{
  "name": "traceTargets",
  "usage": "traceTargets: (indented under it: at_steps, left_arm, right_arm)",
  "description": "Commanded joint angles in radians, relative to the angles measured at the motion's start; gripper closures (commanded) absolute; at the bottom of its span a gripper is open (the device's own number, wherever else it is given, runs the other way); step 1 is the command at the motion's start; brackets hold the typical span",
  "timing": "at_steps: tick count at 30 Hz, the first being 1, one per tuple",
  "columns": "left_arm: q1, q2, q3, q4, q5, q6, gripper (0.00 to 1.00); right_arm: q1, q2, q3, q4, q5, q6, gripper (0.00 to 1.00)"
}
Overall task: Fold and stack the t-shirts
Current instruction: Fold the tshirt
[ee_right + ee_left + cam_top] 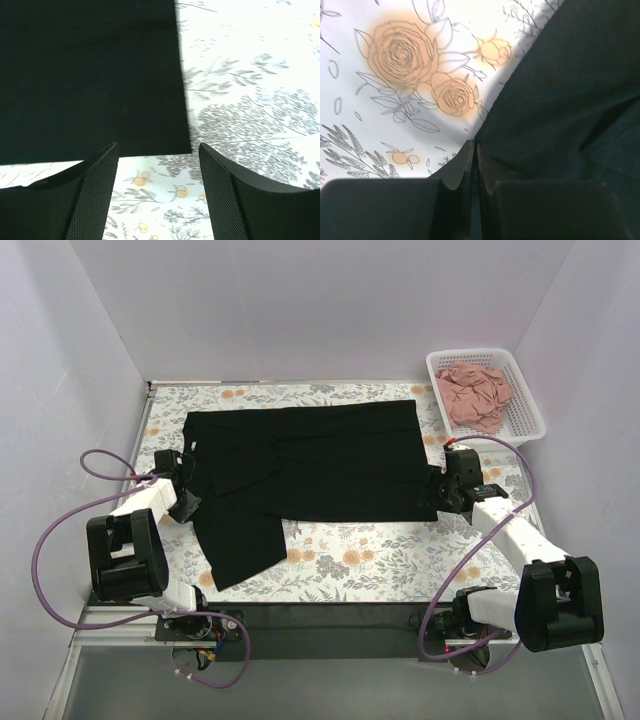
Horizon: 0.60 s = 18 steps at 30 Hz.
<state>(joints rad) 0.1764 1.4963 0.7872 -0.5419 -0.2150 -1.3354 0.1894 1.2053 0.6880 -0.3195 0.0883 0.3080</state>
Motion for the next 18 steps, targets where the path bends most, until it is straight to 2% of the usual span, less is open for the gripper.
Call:
traceTargets:
  at_steps: [1, 18]
  left_arm:
    - [-0.020, -0.044, -0.016, -0.029, 0.029, -0.007, 1.00]
    - [-0.020, -0.076, -0.011, -0.046, -0.040, -0.025, 1.00]
  right_arm:
    - [-0.040, 0.019, -0.005, -0.010, 0.067, 0.039, 0.29]
    - [-0.057, 0.166, -0.056, 0.037, 0.022, 0.059, 0.46]
